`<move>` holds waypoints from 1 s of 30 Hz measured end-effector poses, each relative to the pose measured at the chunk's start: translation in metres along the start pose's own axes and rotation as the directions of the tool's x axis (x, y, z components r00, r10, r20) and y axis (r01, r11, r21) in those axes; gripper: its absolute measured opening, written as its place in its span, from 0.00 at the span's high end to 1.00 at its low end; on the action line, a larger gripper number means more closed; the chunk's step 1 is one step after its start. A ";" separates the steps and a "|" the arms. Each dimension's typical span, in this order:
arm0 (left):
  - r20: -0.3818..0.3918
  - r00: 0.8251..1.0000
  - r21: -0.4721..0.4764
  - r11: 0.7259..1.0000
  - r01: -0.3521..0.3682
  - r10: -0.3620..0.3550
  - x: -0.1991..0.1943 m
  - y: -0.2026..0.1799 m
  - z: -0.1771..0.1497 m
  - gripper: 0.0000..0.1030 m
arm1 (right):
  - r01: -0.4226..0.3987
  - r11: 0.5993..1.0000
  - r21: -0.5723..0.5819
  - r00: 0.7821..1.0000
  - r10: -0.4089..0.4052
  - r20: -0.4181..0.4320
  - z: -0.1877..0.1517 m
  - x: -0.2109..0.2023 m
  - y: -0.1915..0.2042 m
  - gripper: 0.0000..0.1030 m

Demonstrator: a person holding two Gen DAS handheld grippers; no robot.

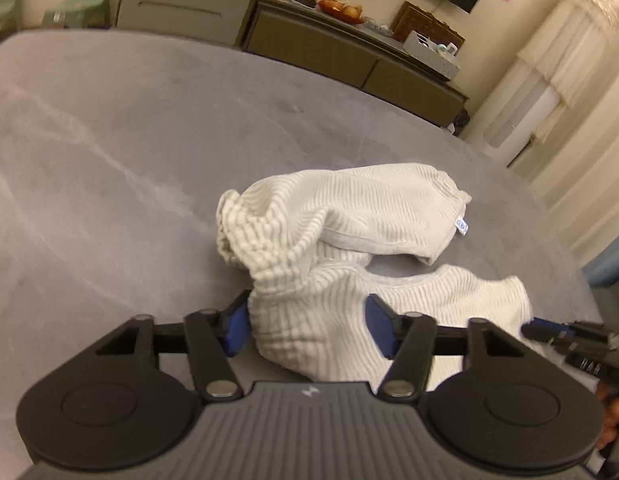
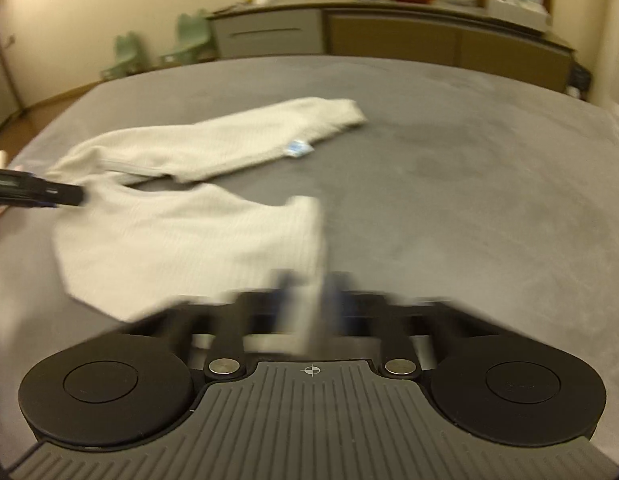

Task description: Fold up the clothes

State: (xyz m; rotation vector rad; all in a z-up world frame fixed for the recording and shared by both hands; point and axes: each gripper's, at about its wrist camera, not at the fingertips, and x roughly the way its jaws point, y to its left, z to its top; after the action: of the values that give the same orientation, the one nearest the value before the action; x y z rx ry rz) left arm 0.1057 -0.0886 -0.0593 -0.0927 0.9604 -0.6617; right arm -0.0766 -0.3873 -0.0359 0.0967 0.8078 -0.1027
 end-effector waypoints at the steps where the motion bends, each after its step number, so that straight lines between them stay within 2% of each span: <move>1: 0.005 1.000 -0.003 1.000 0.001 -0.001 -0.002 0.000 0.000 0.71 | 0.031 0.999 -0.044 0.999 -0.031 0.022 0.004 -0.005 0.009 0.98; 2: 0.017 1.000 -0.010 1.000 0.008 -0.008 -0.006 0.000 0.002 0.74 | 0.093 0.990 -0.108 0.993 -0.085 0.079 0.013 -0.017 0.019 0.98; 3: 0.036 0.999 -0.017 1.000 0.016 -0.015 -0.011 0.001 0.003 0.76 | 0.183 0.967 -0.179 0.974 -0.154 0.165 0.017 -0.034 0.034 0.98; 4: 0.050 0.999 -0.019 1.000 0.022 -0.021 -0.015 0.001 0.005 0.76 | 0.275 0.931 -0.240 0.943 -0.213 0.255 0.022 -0.051 0.048 0.98; 5: 0.058 0.998 -0.015 1.000 0.024 -0.023 -0.018 0.000 0.007 0.76 | 0.366 0.885 -0.290 0.902 -0.260 0.344 0.026 -0.067 0.063 0.98; 6: 0.057 0.998 -0.012 1.000 0.025 -0.025 -0.020 0.000 0.008 0.76 | 0.423 0.844 -0.328 0.871 -0.279 0.405 0.023 -0.073 0.074 0.97; 7: 0.048 0.999 -0.011 1.000 0.026 -0.025 -0.020 0.001 0.008 0.76 | 0.475 0.803 -0.360 0.840 -0.290 0.459 0.020 -0.078 0.085 0.85; 8: 0.036 0.999 -0.011 1.000 0.027 -0.027 -0.019 0.001 0.007 0.76 | 0.448 0.813 -0.370 0.858 -0.276 0.432 0.017 -0.070 0.087 0.73; 9: 0.020 0.999 -0.012 0.999 0.030 -0.029 -0.017 0.002 0.006 0.76 | 0.389 0.833 -0.394 0.902 -0.258 0.345 0.015 -0.056 0.085 0.38; 10: 0.003 0.999 -0.013 0.999 0.032 -0.032 -0.015 0.002 0.005 0.76 | 0.357 0.852 -0.384 0.921 -0.253 0.295 0.014 -0.046 0.079 0.31; 12: -0.021 0.999 -0.011 0.999 0.037 -0.037 -0.011 0.003 0.003 0.76 | 0.296 0.887 -0.354 0.951 -0.240 0.194 0.011 -0.028 0.067 0.36; 14: -0.018 0.999 0.004 0.999 0.040 -0.040 -0.010 0.001 0.002 0.75 | 0.277 0.928 -0.248 0.957 -0.243 0.161 0.015 -0.030 0.044 0.30; 17: -0.014 0.999 0.026 0.999 0.046 -0.046 -0.010 -0.002 0.001 0.66 | 0.238 0.969 -0.072 0.966 -0.228 0.120 0.022 -0.030 0.009 0.30; 20: -0.010 0.999 0.048 0.998 0.052 -0.051 -0.009 -0.004 0.000 0.63 | 0.125 0.992 0.012 0.986 -0.125 0.110 0.019 -0.023 0.001 0.32; 22: 0.002 0.998 0.044 0.997 0.070 -0.070 -0.009 -0.005 0.002 0.60 | 0.053 0.999 0.010 0.996 -0.053 0.068 0.017 0.000 0.006 0.41; 23: 0.007 0.996 0.031 0.996 0.084 -0.084 -0.009 -0.004 0.003 0.59 | 0.077 0.997 -0.013 0.997 -0.077 0.031 0.016 0.012 0.009 0.45; 24: 0.011 0.995 0.018 0.995 0.098 -0.098 -0.010 -0.003 0.004 0.53 | 0.104 0.994 -0.037 0.995 -0.104 -0.004 0.015 0.024 0.011 0.49; 25: 0.015 0.994 0.005 0.994 0.112 -0.112 -0.010 -0.002 0.005 0.47 | 0.174 0.983 -0.057 0.984 -0.175 -0.022 0.013 0.033 0.010 0.43; 27: 0.025 0.990 -0.022 0.990 0.140 -0.139 -0.011 0.001 0.007 0.43 | 0.347 0.935 -0.078 0.937 -0.348 0.000 0.016 0.037 0.004 0.40; 29: 0.035 0.986 -0.047 0.985 0.168 -0.166 -0.011 0.003 0.010 0.42 | 0.442 0.890 -0.116 0.897 -0.443 0.019 0.021 0.035 0.010 0.48; 30: 0.040 0.983 -0.060 0.982 0.182 -0.179 -0.011 0.004 0.011 0.41 | 0.413 0.904 -0.110 0.911 -0.408 0.068 0.022 0.022 0.023 0.49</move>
State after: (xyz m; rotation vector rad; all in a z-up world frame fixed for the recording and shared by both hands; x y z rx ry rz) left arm 0.1117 -0.0812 -0.0461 -0.2494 0.9468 -0.7939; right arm -0.0424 -0.3684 -0.0357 -0.1947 0.7800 -0.4531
